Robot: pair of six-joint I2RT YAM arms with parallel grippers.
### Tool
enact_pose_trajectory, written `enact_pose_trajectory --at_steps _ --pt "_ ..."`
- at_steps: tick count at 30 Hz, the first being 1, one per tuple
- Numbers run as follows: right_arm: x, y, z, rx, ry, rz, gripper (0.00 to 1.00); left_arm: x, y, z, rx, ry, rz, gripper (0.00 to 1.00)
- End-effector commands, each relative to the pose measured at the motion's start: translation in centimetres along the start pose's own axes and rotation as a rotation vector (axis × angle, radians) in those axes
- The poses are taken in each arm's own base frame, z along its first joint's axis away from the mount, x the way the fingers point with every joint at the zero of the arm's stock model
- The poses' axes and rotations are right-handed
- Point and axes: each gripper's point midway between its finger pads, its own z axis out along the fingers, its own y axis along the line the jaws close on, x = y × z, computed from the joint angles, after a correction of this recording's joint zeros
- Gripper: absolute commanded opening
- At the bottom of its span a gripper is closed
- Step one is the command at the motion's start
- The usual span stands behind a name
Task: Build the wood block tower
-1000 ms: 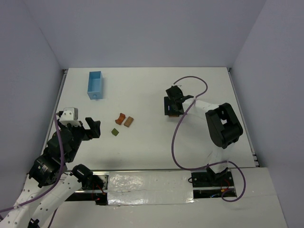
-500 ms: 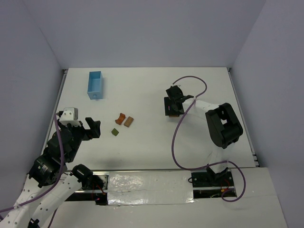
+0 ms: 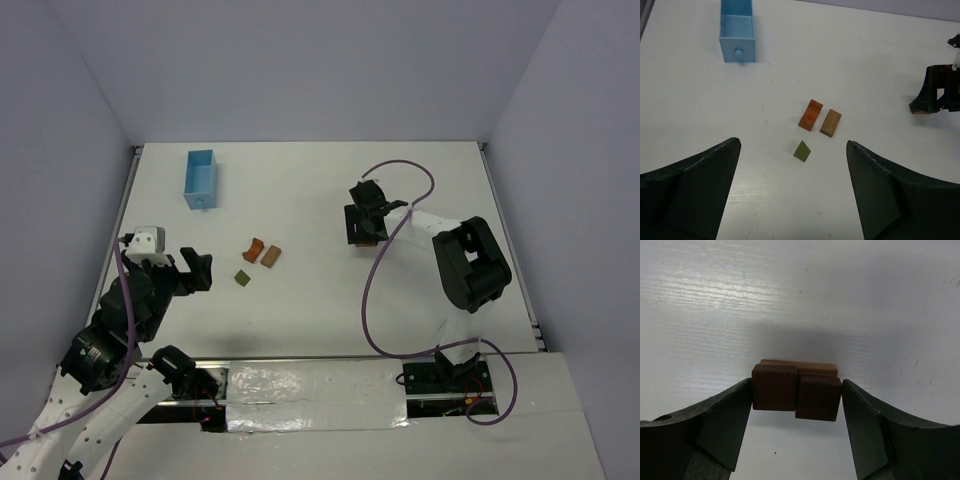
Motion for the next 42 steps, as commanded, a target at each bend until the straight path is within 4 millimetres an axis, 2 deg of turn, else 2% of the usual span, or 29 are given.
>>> enact_pose_trajectory --at_steps 1,5,19,34,42 --pt "-2.4 0.0 -0.5 0.000 -0.055 0.005 0.79 -0.6 -0.5 0.4 0.018 -0.022 0.013 1.00" --pt "-2.5 0.2 -0.4 -0.001 -0.052 0.003 0.81 -0.6 -0.6 0.5 0.021 -0.018 0.014 0.99" --pt "-3.0 0.4 -0.6 -0.008 -0.053 -0.008 0.69 -0.5 -0.7 0.5 0.024 -0.015 0.018 1.00" --pt "-2.2 0.3 -1.0 -0.002 -0.048 0.071 0.69 -0.5 -0.6 0.5 0.023 -0.015 0.018 1.00" --pt "-1.8 -0.4 -0.9 0.034 -0.037 0.069 0.69 -0.5 -0.7 0.5 0.026 -0.015 0.018 1.00"
